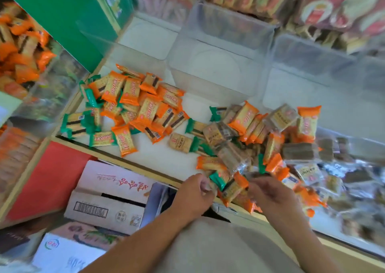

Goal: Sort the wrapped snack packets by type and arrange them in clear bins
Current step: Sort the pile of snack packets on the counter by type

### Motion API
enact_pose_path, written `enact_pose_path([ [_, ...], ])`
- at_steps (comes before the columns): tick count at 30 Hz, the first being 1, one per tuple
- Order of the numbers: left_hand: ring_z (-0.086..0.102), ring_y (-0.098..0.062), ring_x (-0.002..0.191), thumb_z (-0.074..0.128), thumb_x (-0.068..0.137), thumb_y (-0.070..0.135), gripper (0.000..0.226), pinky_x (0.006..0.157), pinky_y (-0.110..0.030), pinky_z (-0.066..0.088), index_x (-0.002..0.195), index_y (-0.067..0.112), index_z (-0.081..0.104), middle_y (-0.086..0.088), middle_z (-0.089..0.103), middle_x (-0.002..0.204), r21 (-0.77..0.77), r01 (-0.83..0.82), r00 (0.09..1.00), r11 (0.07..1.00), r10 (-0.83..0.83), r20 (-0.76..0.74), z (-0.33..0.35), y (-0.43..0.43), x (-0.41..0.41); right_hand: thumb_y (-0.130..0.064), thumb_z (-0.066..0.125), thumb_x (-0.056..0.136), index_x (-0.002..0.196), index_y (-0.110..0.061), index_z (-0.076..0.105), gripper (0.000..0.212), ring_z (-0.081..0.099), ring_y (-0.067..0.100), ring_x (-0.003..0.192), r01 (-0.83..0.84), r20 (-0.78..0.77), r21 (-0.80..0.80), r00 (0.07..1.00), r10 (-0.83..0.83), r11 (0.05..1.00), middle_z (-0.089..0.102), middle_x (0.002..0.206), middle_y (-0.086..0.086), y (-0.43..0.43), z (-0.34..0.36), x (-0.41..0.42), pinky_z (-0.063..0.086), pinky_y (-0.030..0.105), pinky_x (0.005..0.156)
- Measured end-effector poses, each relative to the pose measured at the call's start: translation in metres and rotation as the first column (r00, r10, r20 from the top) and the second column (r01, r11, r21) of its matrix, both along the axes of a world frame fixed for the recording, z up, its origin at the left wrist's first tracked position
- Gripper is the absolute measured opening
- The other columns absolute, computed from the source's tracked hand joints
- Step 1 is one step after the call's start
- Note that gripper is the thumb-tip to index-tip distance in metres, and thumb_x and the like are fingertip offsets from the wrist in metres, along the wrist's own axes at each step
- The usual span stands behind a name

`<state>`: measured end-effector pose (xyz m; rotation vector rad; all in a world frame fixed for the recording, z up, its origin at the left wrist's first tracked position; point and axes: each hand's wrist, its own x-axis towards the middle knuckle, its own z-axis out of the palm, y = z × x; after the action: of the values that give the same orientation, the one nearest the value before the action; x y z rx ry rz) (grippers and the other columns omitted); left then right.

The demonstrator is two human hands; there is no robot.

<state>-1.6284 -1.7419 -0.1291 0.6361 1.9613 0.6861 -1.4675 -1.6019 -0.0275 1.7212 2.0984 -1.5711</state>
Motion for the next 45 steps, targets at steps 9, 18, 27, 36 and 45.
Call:
enact_pose_path([
  [9,0.057,-0.013,0.096,0.079,0.083,0.043,0.045,0.077,-0.027,0.044,0.116,0.026,0.054,0.008,0.055,0.111,-0.031,-0.043,0.978,0.999,0.036,-0.203,-0.003,0.053,0.034,-0.036,0.075,0.090,0.094,-0.028,0.071,0.010,0.067,0.004,0.088,0.090,0.197,-0.028,0.977,-0.083,0.996,0.072,0.090,-0.014,-0.008,-0.049,0.072,0.048,0.025,0.073],
  [18,0.068,-0.020,0.078,0.071,0.093,0.037,0.020,0.076,-0.040,0.064,0.090,0.018,0.070,-0.005,0.071,0.085,-0.229,-0.395,0.886,0.890,0.435,0.162,-0.003,0.042,0.054,-0.030,0.082,0.081,0.102,-0.021,0.056,0.034,0.063,0.012,0.071,0.095,0.163,-0.018,0.982,-0.091,0.995,0.065,0.082,-0.005,-0.012,-0.081,0.051,0.043,0.025,0.054],
  [27,0.065,-0.011,0.080,0.066,0.099,0.027,0.020,0.082,-0.038,0.060,0.115,0.017,0.072,0.003,0.069,0.089,-0.190,-0.616,0.708,0.764,0.644,0.290,-0.003,0.037,0.101,-0.049,0.083,0.078,0.096,-0.026,0.059,0.037,0.056,0.010,0.083,0.065,0.139,0.210,0.986,-0.095,0.976,0.052,0.098,-0.007,-0.005,-0.083,0.076,0.046,0.030,0.069],
  [36,0.068,-0.026,0.089,0.054,0.103,0.039,0.028,0.063,-0.045,0.065,0.124,0.021,0.059,-0.009,0.057,0.111,-0.189,-0.533,0.819,0.825,0.559,0.131,-0.008,0.047,0.103,-0.065,0.078,0.075,0.109,-0.026,0.052,0.059,0.053,0.024,0.094,-0.076,0.308,0.245,0.951,-0.003,0.967,0.035,0.119,-0.001,-0.003,-0.087,0.081,0.046,0.034,0.076],
  [45,0.076,-0.030,0.088,0.049,0.107,0.032,0.028,0.073,-0.042,0.065,0.133,0.024,0.047,-0.010,0.067,0.109,-0.257,-0.615,0.681,0.745,0.667,0.302,-0.008,0.063,0.110,-0.045,0.084,0.079,0.120,-0.022,0.062,0.052,0.050,0.009,0.109,-0.024,0.110,0.204,0.994,0.002,0.979,0.054,0.119,-0.008,0.002,-0.085,0.094,0.039,0.024,0.085],
])
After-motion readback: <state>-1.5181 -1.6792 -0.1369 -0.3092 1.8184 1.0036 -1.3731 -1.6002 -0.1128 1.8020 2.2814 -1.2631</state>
